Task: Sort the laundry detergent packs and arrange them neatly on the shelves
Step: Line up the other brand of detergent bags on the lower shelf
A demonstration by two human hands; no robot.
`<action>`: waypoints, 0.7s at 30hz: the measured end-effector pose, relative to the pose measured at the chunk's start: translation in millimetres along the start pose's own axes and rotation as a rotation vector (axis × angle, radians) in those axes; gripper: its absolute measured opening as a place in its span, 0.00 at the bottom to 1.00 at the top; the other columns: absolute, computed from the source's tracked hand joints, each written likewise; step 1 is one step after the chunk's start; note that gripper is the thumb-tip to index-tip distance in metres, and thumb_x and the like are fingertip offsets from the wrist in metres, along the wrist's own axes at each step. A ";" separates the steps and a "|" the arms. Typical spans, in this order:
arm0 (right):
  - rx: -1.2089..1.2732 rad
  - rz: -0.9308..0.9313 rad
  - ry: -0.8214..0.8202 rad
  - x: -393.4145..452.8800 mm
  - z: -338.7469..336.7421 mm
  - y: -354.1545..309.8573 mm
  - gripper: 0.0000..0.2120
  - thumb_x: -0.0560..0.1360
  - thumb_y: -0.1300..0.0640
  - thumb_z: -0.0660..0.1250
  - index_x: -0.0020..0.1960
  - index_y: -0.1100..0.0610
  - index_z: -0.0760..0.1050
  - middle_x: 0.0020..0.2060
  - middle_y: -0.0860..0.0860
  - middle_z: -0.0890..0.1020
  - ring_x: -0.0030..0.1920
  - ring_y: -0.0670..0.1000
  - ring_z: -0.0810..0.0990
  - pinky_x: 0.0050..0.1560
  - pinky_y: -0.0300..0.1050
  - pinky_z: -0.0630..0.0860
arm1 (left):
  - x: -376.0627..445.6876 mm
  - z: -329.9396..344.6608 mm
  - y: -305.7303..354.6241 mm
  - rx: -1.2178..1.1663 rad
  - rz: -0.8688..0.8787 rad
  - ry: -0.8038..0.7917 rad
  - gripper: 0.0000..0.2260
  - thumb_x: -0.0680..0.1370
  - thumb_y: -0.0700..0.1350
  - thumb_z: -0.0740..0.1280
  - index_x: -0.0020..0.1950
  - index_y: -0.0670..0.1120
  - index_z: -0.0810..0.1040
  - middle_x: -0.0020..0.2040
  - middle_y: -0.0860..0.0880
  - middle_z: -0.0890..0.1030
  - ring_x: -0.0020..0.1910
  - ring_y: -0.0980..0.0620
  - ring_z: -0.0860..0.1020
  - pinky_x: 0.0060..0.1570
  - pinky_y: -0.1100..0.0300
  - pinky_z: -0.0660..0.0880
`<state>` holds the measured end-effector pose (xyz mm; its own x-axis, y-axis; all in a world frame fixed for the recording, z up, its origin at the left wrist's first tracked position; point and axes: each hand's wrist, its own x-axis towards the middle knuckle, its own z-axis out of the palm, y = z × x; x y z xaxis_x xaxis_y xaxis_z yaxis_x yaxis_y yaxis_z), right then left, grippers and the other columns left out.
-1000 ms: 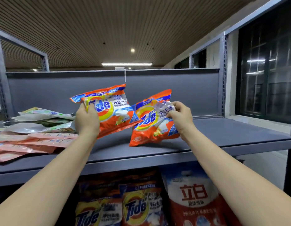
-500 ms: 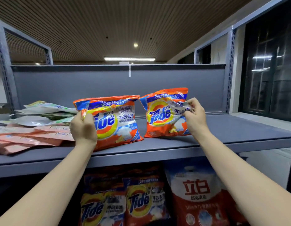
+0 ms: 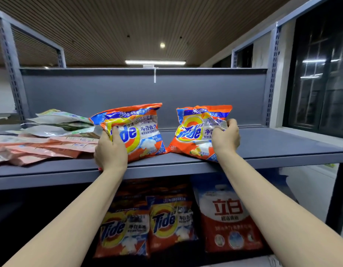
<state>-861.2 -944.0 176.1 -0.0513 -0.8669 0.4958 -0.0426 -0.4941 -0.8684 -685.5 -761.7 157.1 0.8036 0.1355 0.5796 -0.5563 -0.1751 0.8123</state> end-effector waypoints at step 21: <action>0.130 -0.117 -0.249 -90.4 -81.4 70.8 0.18 0.65 0.75 0.54 0.32 0.52 0.68 0.19 0.40 0.69 0.23 0.42 0.64 0.25 0.32 0.59 | -110.8 -76.3 -94.5 0.128 0.056 -0.025 0.23 0.76 0.59 0.53 0.49 0.43 0.79 0.43 0.36 0.81 0.46 0.33 0.76 0.47 0.49 0.71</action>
<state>-940.7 -895.2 70.8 0.1937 -0.7852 0.5881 0.0956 -0.5815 -0.8079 -738.1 -685.8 21.2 0.7777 0.0983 0.6209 -0.5703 -0.3053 0.7626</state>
